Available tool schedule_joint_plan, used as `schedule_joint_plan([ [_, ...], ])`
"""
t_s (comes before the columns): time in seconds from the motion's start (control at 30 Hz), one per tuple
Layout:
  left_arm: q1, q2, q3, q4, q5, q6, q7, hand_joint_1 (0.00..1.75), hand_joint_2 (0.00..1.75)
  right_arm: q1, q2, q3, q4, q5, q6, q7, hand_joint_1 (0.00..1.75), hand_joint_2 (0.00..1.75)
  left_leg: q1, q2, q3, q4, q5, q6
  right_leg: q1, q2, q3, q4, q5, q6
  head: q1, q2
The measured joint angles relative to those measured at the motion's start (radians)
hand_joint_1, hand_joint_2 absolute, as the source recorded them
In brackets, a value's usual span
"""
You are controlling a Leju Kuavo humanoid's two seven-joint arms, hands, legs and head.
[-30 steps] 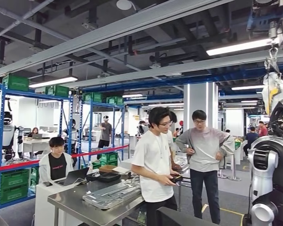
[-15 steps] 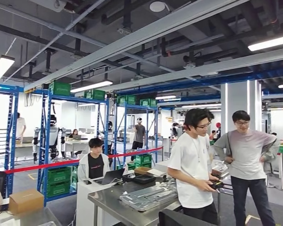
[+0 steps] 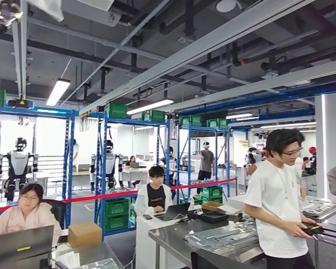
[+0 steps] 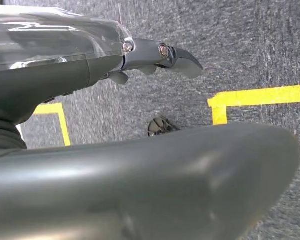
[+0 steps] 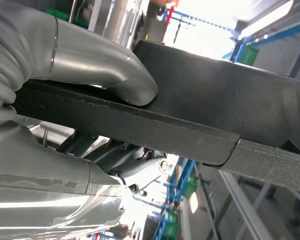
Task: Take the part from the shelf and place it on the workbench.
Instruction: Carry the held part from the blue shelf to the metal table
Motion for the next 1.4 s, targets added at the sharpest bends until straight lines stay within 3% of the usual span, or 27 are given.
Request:
schedule_joint_plan([
  [0.07, 0.004, 0.0, 0.0, 0.0, 0.0, 0.0, 0.0, 0.0, 1.75, -0.002, 0.0, 0.001, 0.0, 0.0, 0.001, 0.0, 1.75, 1.75, -0.002, -0.018, -0.002, -0.001, 0.001, 0.019, -0.003, -0.01, 0.006, -0.001, -0.005, 0.011, 0.0, 0.0],
  [0.13, 0.006, 0.0, 0.0, 0.0, 0.0, 0.0, 0.0, 0.0, 1.75, -0.003, 0.0, 0.0, 0.0, -0.001, 0.002, -0.001, 1.75, 1.75, -0.001, -0.036, -0.002, -0.003, 0.004, 0.033, -0.01, 0.028, -0.004, 0.033, -0.034, 0.019, 0.0, 0.0],
  [0.2, 0.003, 0.001, 0.0, 0.0, 0.0, 0.0, 0.0, 0.0, 1.75, -0.002, 0.0, 0.0, 0.0, -0.001, 0.002, -0.001, 1.75, 1.75, 0.0, -0.055, -0.001, -0.004, 0.006, 0.043, -0.012, 0.081, -0.054, 0.145, -0.096, 0.02, 0.0, 0.0],
  [0.23, 0.001, 0.001, 0.0, 0.0, 0.0, 0.0, 0.0, 0.0, 1.75, -0.001, 0.0, 0.0, 0.001, -0.001, 0.002, -0.001, 1.75, 1.75, -0.002, -0.067, -0.001, -0.004, 0.006, 0.047, -0.011, 0.092, -0.089, 0.215, -0.124, 0.019, 0.0, 0.0],
  [0.27, 0.0, 0.001, -0.001, 0.0, 0.0, 0.0, 0.0, 0.0, 1.75, 0.0, 0.0, 0.0, 0.003, -0.001, 0.002, -0.001, 1.75, 1.75, -0.005, -0.08, -0.001, -0.004, 0.006, 0.049, -0.011, 0.097, -0.116, 0.269, -0.138, 0.018, 0.0, 0.0],
  [0.3, -0.001, 0.001, -0.001, 0.0, 0.0, 0.0, 0.0, 0.0, 1.75, 0.0, 0.0, 0.0, 0.004, -0.002, 0.002, -0.001, 1.75, 1.75, -0.008, -0.093, 0.0, -0.004, 0.006, 0.05, -0.01, 0.099, -0.131, 0.289, -0.132, 0.015, 0.0, 0.0],
  [0.33, -0.001, 0.001, -0.001, 0.0, 0.0, 0.0, 0.0, 0.0, 1.75, 0.0, 0.0, 0.0, 0.005, -0.002, 0.002, -0.001, 1.75, 1.75, -0.01, -0.107, 0.001, -0.003, 0.006, 0.051, -0.008, 0.102, -0.127, 0.271, -0.107, 0.011, 0.0, 0.0],
  [0.37, 0.0, 0.0, -0.001, 0.0, 0.0, -0.001, 0.0, 0.0, 1.75, -0.001, 0.0, 0.0, 0.006, -0.002, 0.002, -0.001, 1.75, 1.75, -0.012, -0.121, 0.003, -0.003, 0.006, 0.051, -0.005, 0.111, -0.107, 0.217, -0.069, 0.005, 0.0, 0.0],
  [0.43, -0.001, -0.001, -0.001, 0.001, -0.002, -0.002, 0.0, 0.0, 1.75, -0.002, 0.0, 0.0, 0.006, -0.002, 0.002, -0.001, 1.75, 1.75, -0.013, -0.146, 0.003, -0.003, 0.007, 0.049, -0.002, 0.155, -0.057, 0.089, -0.001, -0.011, 0.0, 0.0],
  [0.5, -0.002, -0.003, -0.002, 0.001, -0.004, -0.004, 0.0, 0.0, 1.75, -0.004, 0.0, -0.001, 0.006, -0.002, 0.002, -0.001, 1.75, 1.75, -0.01, -0.169, -0.003, -0.002, 0.01, 0.043, 0.0, 0.182, -0.031, 0.025, 0.018, -0.019, 0.0, 0.0],
  [0.57, 0.001, -0.002, -0.002, 0.002, -0.006, -0.005, 0.0, 0.0, 1.75, -0.009, 0.0, -0.001, 0.006, -0.003, 0.003, -0.001, 1.75, 1.75, -0.008, -0.188, -0.011, -0.004, 0.014, 0.032, -0.002, 0.164, -0.026, 0.011, 0.016, -0.02, 0.0, 0.0],
  [0.63, 0.003, -0.002, -0.002, 0.003, -0.007, -0.006, 0.0, 0.0, 1.75, -0.013, 0.0, -0.002, 0.006, -0.005, 0.003, -0.001, 1.75, 1.75, -0.012, -0.161, -0.024, 0.019, -0.005, 0.022, -0.008, 0.138, -0.02, -0.003, 0.02, -0.024, 0.0, 0.0],
  [0.7, 0.0, -0.003, -0.002, 0.004, -0.008, -0.007, 0.0, 0.0, 1.75, -0.014, 0.001, -0.003, 0.006, -0.007, 0.003, 0.0, 1.75, 1.75, -0.012, -0.102, -0.072, 0.119, -0.064, 0.013, -0.009, 0.108, -0.016, -0.01, 0.023, -0.028, 0.0, 0.0],
  [0.73, -0.002, -0.002, -0.002, 0.004, -0.008, -0.007, 0.0, 0.0, 1.75, -0.014, 0.001, -0.004, 0.006, -0.007, 0.003, 0.0, 1.75, 1.75, -0.008, -0.084, -0.105, 0.188, -0.095, 0.007, -0.009, 0.093, -0.016, -0.01, 0.022, -0.028, 0.0, 0.0],
  [0.8, -0.002, -0.002, -0.003, 0.004, -0.008, -0.008, 0.0, 0.0, 1.75, -0.014, 0.001, -0.005, 0.008, -0.007, 0.004, 0.001, 1.75, 1.75, 0.0, -0.07, -0.145, 0.275, -0.117, -0.003, -0.009, 0.065, -0.015, -0.01, 0.02, -0.026, 0.0, 0.0],
  [0.83, -0.001, -0.002, -0.003, 0.004, -0.008, -0.008, 0.0, 0.0, 1.75, -0.014, 0.001, -0.005, 0.009, -0.008, 0.005, 0.001, 1.75, 1.75, 0.004, -0.066, -0.138, 0.263, -0.1, -0.008, -0.011, 0.052, -0.013, -0.009, 0.018, -0.023, 0.0, 0.0],
  [0.9, 0.001, -0.001, -0.003, 0.004, -0.008, -0.008, 0.0, 0.0, 1.75, -0.014, 0.001, -0.006, 0.01, -0.012, 0.006, 0.003, 1.75, 1.75, 0.011, -0.043, -0.073, 0.141, -0.034, -0.014, -0.013, 0.03, -0.006, -0.007, 0.011, -0.013, 0.0, 0.0],
  [0.97, -0.001, 0.0, -0.003, 0.004, -0.008, -0.009, -0.001, 0.0, 1.75, -0.016, 0.002, -0.006, 0.01, -0.017, 0.008, 0.005, 1.75, 1.75, 0.008, -0.012, -0.014, 0.027, 0.005, -0.009, -0.01, 0.013, 0.0, -0.003, 0.003, 0.001, 0.0, 0.0],
  [1.0, -0.002, 0.0, -0.003, 0.004, -0.009, -0.009, -0.001, 0.0, 1.75, -0.017, 0.002, -0.006, 0.009, -0.019, 0.009, 0.006, 1.75, 1.75, 0.005, -0.004, -0.003, 0.004, 0.008, -0.003, -0.008, 0.005, 0.002, -0.002, 0.0, 0.006, 0.0, 0.0],
  [1.07, 0.0, 0.0, -0.003, 0.004, -0.009, -0.009, -0.001, 0.0, 1.75, -0.019, 0.002, -0.006, 0.009, -0.02, 0.011, 0.008, 1.75, 1.75, 0.0, -0.015, -0.006, 0.002, 0.005, 0.016, -0.007, -0.011, 0.007, -0.003, -0.001, 0.016, 0.0, 0.0],
  [1.13, 0.003, 0.0, -0.003, 0.004, -0.009, -0.009, -0.001, 0.0, 1.75, -0.021, 0.003, -0.006, 0.009, -0.02, 0.012, 0.01, 1.75, 1.75, 0.001, -0.032, -0.007, 0.0, 0.007, 0.03, -0.012, 0.005, 0.006, 0.013, -0.021, 0.025, 0.0, 0.0],
  [1.17, 0.002, 0.0, -0.003, 0.004, -0.009, -0.009, -0.001, 0.0, 1.75, -0.021, 0.003, -0.006, 0.009, -0.02, 0.012, 0.01, 1.75, 1.75, 0.003, -0.04, -0.007, -0.001, 0.009, 0.036, -0.014, 0.03, -0.008, 0.049, -0.047, 0.027, 0.0, 0.0],
  [1.23, -0.001, 0.0, -0.003, 0.004, -0.009, -0.009, -0.001, 0.0, 1.75, -0.02, 0.003, -0.006, 0.009, -0.02, 0.012, 0.011, 1.75, 1.75, 0.002, -0.057, -0.008, -0.002, 0.011, 0.046, -0.015, 0.081, -0.068, 0.182, -0.116, 0.027, 0.0, 0.0],
  [1.27, -0.002, 0.0, -0.003, 0.004, -0.009, -0.009, -0.001, 0.0, 1.75, -0.019, 0.003, -0.006, 0.011, -0.02, 0.012, 0.011, 1.75, 1.75, 0.0, -0.067, -0.008, -0.001, 0.011, 0.048, -0.014, 0.091, -0.103, 0.252, -0.142, 0.026, 0.0, 0.0],
  [1.3, -0.002, 0.0, -0.003, 0.004, -0.009, -0.009, -0.001, 0.0, 1.75, -0.018, 0.003, -0.006, 0.012, -0.02, 0.012, 0.011, 1.75, 1.75, -0.003, -0.078, -0.008, -0.001, 0.011, 0.05, -0.012, 0.096, -0.126, 0.296, -0.149, 0.023, 0.0, 0.0],
  [1.33, -0.002, 0.0, -0.003, 0.004, -0.009, -0.009, -0.001, 0.0, 1.75, -0.018, 0.003, -0.007, 0.013, -0.021, 0.012, 0.011, 1.75, 1.75, -0.006, -0.088, -0.007, -0.001, 0.011, 0.051, -0.01, 0.098, -0.133, 0.301, -0.136, 0.02, 0.0, 0.0],
  [1.4, -0.002, 0.0, -0.004, 0.004, -0.009, -0.01, -0.001, 0.0, 1.75, -0.019, 0.003, -0.007, 0.014, -0.024, 0.013, 0.011, 1.75, 1.75, -0.011, -0.108, -0.003, -0.001, 0.011, 0.051, -0.003, 0.106, -0.095, 0.198, -0.061, 0.006, 0.0, 0.0],
])
